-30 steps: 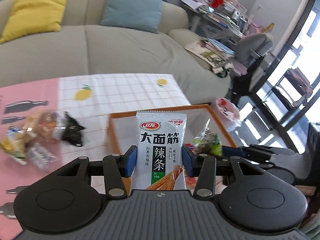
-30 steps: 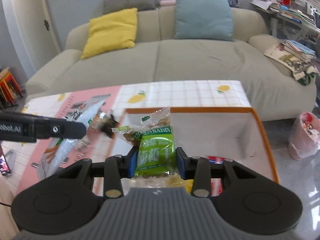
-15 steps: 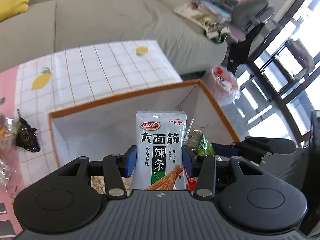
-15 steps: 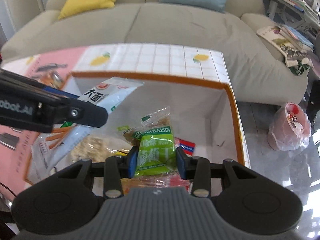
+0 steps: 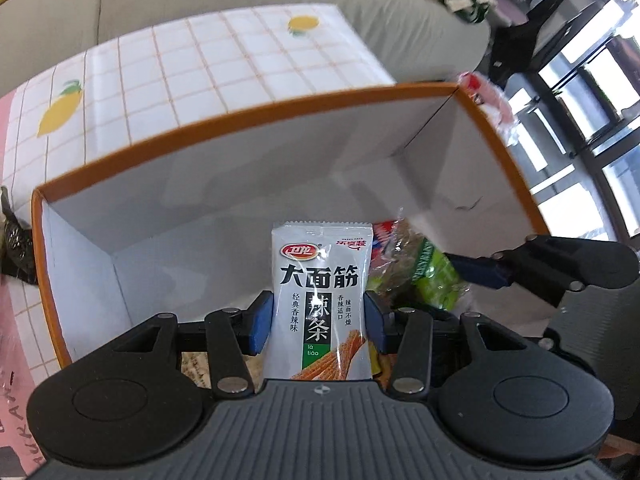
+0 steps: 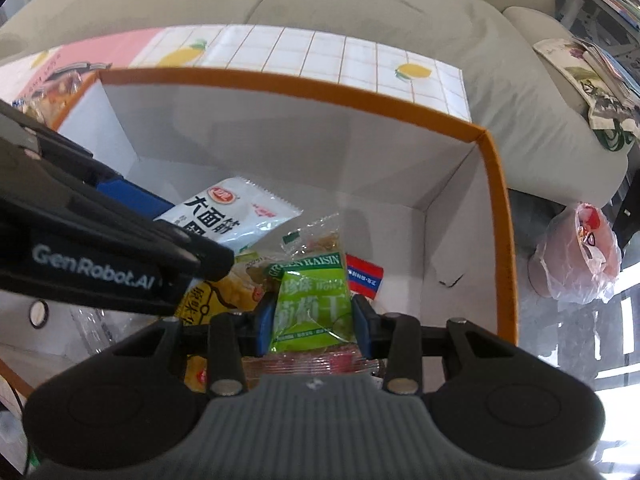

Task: Organize snacks
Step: 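Carry the spicy-strip packet and raisin bag over the box and lower them, then open both grippers to release the packet and raisin bag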

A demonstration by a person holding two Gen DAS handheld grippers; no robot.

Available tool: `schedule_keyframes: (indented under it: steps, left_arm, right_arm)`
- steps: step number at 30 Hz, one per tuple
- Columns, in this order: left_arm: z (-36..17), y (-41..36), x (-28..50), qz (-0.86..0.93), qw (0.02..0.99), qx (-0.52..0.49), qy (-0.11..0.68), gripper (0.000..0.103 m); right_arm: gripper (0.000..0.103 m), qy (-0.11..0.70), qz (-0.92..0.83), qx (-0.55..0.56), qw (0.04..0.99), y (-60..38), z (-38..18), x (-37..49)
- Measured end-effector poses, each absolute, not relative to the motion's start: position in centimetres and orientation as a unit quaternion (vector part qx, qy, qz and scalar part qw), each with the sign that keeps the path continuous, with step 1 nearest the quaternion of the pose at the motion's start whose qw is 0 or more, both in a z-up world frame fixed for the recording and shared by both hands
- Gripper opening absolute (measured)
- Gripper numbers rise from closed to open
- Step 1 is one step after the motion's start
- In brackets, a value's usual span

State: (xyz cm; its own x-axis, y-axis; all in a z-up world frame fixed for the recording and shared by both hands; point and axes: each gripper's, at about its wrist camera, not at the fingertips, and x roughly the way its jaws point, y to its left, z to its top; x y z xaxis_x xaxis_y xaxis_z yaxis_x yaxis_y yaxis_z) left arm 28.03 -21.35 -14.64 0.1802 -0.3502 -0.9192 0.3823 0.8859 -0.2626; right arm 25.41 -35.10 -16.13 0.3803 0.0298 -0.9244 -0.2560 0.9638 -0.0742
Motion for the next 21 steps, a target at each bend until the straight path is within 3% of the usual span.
schedule_keyframes:
  steps: [4,10,14,21]
  left_arm:
    - [-14.9,-21.2,27.9,-0.229,0.764,0.026,0.603,0.055]
    - [-13.6,-20.7,27.5,-0.226,0.771,0.037,0.594,0.071]
    - [-12.0,-20.8,27.2,-0.227,0.783,0.054,0.577,0.079]
    - [-8.0,-21.0,25.4,-0.229,0.811,0.103,0.528,0.079]
  right_arm:
    - [0.039,0.553,0.085,-0.108,0.822,-34.9,-16.9,26.0]
    - [0.046,0.549,0.083,-0.113,0.824,-34.9,-16.5,26.2]
    - [0.061,0.548,0.084,-0.111,0.825,-35.0,-15.5,25.8]
    - [0.076,0.534,0.071,-0.098,0.837,-34.8,-12.6,24.5]
